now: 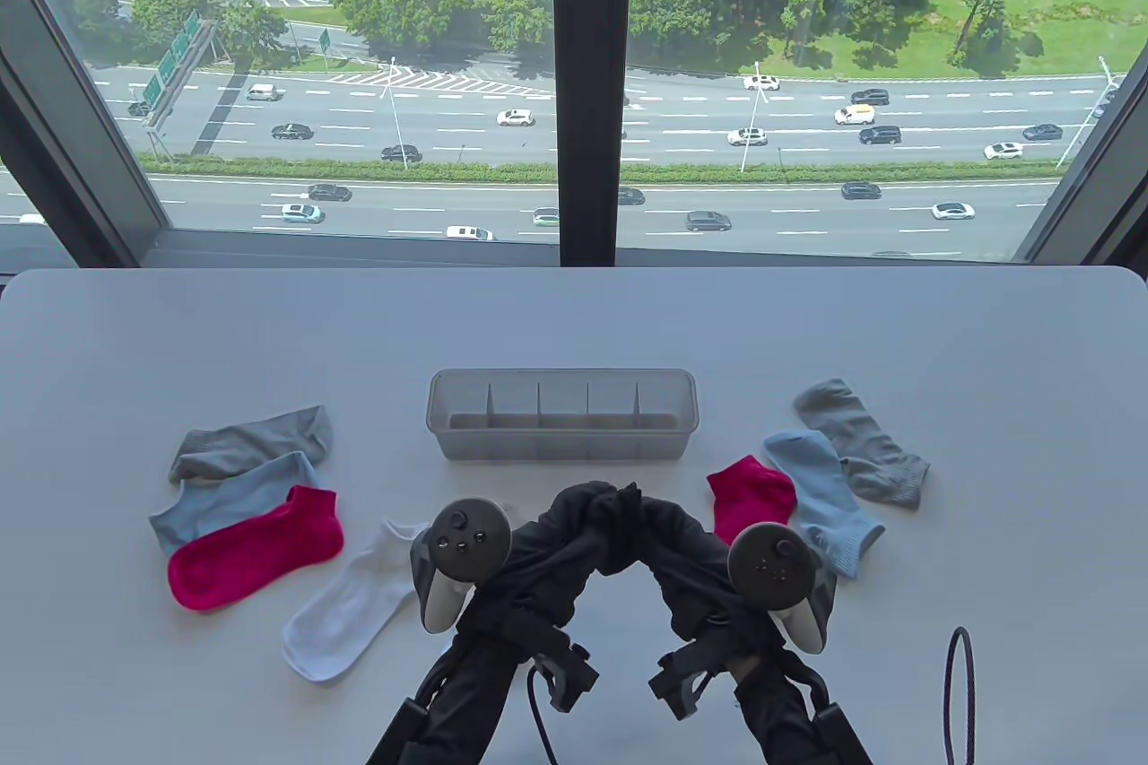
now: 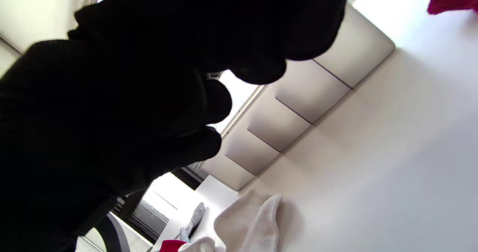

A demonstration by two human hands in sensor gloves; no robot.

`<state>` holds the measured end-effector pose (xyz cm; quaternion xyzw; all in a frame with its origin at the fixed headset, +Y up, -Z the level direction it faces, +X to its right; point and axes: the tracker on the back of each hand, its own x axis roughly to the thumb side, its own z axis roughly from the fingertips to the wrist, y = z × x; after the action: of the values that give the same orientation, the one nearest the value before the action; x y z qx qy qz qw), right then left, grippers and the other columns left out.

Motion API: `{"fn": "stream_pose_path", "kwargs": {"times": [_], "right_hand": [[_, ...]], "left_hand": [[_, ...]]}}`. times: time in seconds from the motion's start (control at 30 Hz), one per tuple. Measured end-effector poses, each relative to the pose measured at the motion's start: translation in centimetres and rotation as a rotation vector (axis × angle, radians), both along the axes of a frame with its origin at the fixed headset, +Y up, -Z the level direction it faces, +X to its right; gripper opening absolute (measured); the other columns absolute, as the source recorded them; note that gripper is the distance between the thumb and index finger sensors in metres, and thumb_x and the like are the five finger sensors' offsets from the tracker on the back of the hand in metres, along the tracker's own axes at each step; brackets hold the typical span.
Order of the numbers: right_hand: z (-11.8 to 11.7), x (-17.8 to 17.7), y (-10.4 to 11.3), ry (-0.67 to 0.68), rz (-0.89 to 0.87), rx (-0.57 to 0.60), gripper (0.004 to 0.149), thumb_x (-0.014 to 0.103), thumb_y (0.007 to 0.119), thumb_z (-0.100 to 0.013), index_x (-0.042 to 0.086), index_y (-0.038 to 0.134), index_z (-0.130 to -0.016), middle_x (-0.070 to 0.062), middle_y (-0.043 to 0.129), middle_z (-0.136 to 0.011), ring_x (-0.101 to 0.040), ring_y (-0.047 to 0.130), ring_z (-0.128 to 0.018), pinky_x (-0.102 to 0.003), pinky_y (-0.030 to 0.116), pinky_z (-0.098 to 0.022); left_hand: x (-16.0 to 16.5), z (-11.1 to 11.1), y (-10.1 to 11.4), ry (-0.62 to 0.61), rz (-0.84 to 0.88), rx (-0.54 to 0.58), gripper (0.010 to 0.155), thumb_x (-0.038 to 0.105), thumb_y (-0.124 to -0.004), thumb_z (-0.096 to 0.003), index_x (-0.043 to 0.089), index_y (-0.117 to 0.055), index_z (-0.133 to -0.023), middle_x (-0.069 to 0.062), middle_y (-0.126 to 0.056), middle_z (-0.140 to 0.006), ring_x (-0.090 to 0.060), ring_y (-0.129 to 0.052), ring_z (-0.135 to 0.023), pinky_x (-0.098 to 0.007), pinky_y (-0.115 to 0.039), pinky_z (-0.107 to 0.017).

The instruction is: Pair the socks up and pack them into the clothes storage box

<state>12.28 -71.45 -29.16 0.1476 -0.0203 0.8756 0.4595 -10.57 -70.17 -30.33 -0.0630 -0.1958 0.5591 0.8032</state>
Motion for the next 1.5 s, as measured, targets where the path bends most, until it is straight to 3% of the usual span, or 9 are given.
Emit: {"fn": "stream_pose_path", "kwargs": {"times": [0.17,0.3,0.5,0.83,0.93,0.97,1.17,1.3,1.5], "right_hand": [[-0.3,1.2,-0.4,-0.049,0.069,0.005,0.041,0.026,0.064,-0.06,0.013,0.064,-0.099,-0.012,0.084,-0.079,-0.027,0.089,-0.068,-0.052,0.075,-0.062],[0.0,0.2,0.2,0.019,0.213,0.071,0.041,0.028,0.068,-0.06,0.016,0.065,-0.098,-0.011,0.085,-0.08,-0.026,0.089,-0.07,-0.052,0.074,-0.064],[0.2,-1.3,0.2,0.127,0.285,0.065,0.041,0.028,0.071,-0.059,0.017,0.068,-0.098,-0.013,0.084,-0.082,-0.028,0.088,-0.072,-0.054,0.072,-0.065],[0.2,-1.4,-0.3,0.131,0.273,0.025,0.042,0.028,0.068,-0.059,0.013,0.066,-0.099,-0.013,0.085,-0.08,-0.028,0.089,-0.07,-0.054,0.074,-0.063],[0.0,-0.8,-0.3,0.067,0.229,0.026,0.042,0.027,0.066,-0.06,0.013,0.064,-0.099,-0.013,0.084,-0.08,-0.027,0.089,-0.069,-0.054,0.074,-0.063],[0.0,-0.4,-0.3,0.033,0.188,0.022,0.042,0.027,0.066,-0.06,0.012,0.065,-0.099,-0.013,0.084,-0.08,-0.027,0.089,-0.069,-0.054,0.074,-0.063],[-0.3,0.3,-1.4,0.088,-0.019,-0.132,0.078,0.042,0.077,-0.053,0.002,0.044,-0.112,-0.03,0.064,-0.103,-0.047,0.072,-0.089,-0.062,0.065,-0.066],[-0.2,-0.5,-1.8,0.118,-0.004,-0.144,0.059,0.039,0.077,-0.054,0.014,0.061,-0.106,-0.026,0.071,-0.102,-0.044,0.079,-0.087,-0.058,0.07,-0.064],[-0.4,0.4,-0.6,0.001,0.125,-0.01,0.045,0.028,0.07,-0.054,0.012,0.07,-0.096,-0.012,0.089,-0.081,-0.027,0.093,-0.071,-0.049,0.079,-0.06]], "left_hand": [[0.2,-0.4,-0.8,-0.133,-0.083,-0.105,0.056,0.027,-0.062,-0.0549,0.013,-0.061,-0.109,-0.021,-0.063,-0.114,-0.052,-0.065,-0.104,-0.074,-0.054,-0.071],[0.0,-0.3,-0.6,-0.117,-0.106,-0.117,0.081,0.058,-0.064,-0.0559,0.006,-0.044,-0.115,-0.027,-0.049,-0.118,-0.055,-0.054,-0.106,-0.074,-0.047,-0.073],[0.6,-0.4,0.2,-0.07,-0.259,-0.033,0.055,0.014,-0.067,-0.0566,0.024,-0.052,-0.108,-0.015,-0.062,-0.111,-0.046,-0.069,-0.101,-0.064,-0.053,-0.077],[0.1,-0.2,-0.3,0.067,-0.158,0.004,0.042,0.041,-0.06,-0.0609,0.014,-0.084,-0.08,-0.017,-0.082,-0.092,-0.048,-0.084,-0.081,-0.07,-0.058,-0.07],[-0.4,-0.5,-0.5,-0.009,-0.145,-0.062,0.061,0.046,-0.063,-0.0592,0.021,-0.054,-0.114,-0.025,-0.07,-0.11,-0.051,-0.074,-0.095,-0.07,-0.054,-0.072],[-0.4,-0.5,-0.7,-0.077,-0.207,-0.146,0.072,0.049,-0.067,-0.0573,0.013,-0.044,-0.116,-0.026,-0.064,-0.113,-0.052,-0.071,-0.098,-0.069,-0.053,-0.073],[-0.1,-0.4,-0.5,0.066,-0.148,-0.054,0.049,0.028,-0.063,-0.059,0.008,-0.057,-0.103,-0.023,-0.081,-0.096,-0.042,-0.093,-0.081,-0.061,-0.072,-0.067],[-0.3,-0.3,-0.5,0.106,-0.148,-0.038,0.047,0.03,-0.061,-0.0602,0.007,-0.056,-0.101,-0.022,-0.081,-0.092,-0.039,-0.094,-0.077,-0.06,-0.072,-0.067],[0.7,-0.4,-0.4,-0.084,-0.226,-0.045,0.049,0.024,-0.057,-0.0551,0.01,-0.048,-0.101,-0.02,-0.071,-0.093,-0.039,-0.086,-0.074,-0.064,-0.065,-0.07]]}}
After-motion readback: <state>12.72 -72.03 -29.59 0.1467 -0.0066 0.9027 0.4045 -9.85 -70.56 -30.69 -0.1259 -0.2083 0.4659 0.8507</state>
